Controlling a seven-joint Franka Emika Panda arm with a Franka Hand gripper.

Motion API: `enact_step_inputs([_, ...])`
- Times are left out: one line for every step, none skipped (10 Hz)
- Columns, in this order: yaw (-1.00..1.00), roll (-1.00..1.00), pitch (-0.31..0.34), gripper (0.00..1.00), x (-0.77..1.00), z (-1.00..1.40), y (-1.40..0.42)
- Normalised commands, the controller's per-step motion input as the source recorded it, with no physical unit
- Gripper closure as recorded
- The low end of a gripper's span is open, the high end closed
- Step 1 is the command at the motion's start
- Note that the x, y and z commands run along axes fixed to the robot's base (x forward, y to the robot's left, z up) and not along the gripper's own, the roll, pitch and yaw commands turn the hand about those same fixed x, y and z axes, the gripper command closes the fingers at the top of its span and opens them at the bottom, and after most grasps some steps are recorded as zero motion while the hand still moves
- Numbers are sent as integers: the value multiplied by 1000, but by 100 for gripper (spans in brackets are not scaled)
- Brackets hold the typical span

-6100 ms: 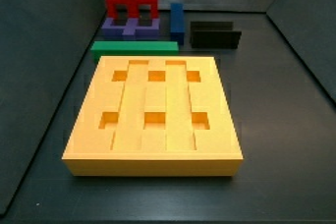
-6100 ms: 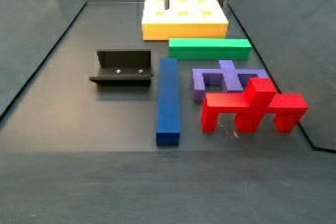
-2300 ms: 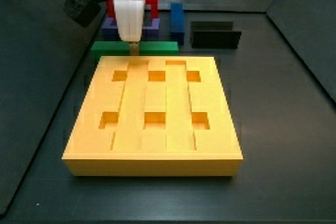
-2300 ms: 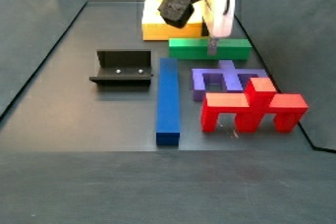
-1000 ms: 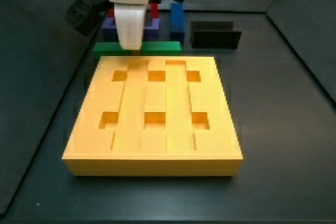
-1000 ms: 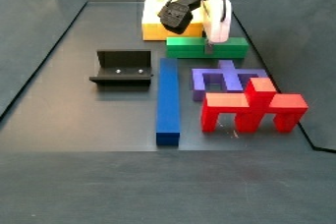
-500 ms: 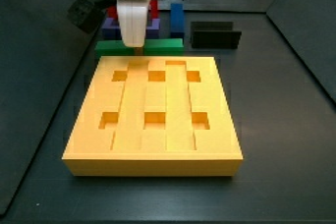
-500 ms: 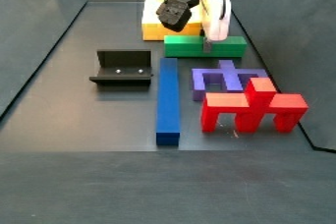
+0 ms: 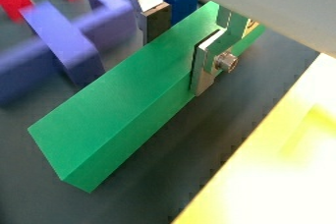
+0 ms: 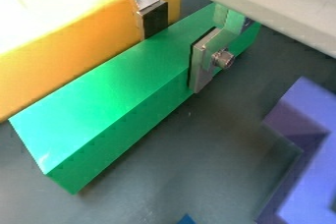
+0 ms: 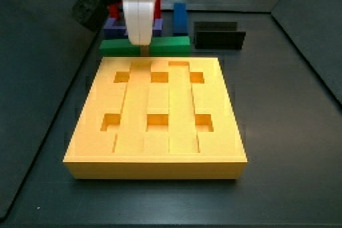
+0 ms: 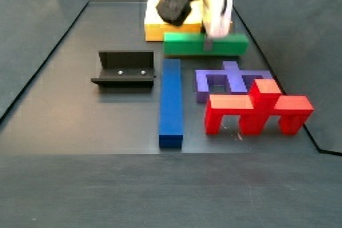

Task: Pick up the green object. Move up. Move to above the board. Insert the green object.
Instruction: Move up, then move to above the board.

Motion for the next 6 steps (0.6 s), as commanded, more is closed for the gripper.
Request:
enact_step_inputs([25,0,21,100,-90,580,61])
enact_step_inputs([11,-8,-11,100,-55,282,36])
enact_step_inputs([0,0,0,100,0,1400,0])
enact_step_inputs([-5,0,26,100,-12,1400,-4])
enact_step_inputs([-1,-5,25,100,-34,1400,-3])
enact_step_inputs([0,-9,13,100,-16,1400,-6])
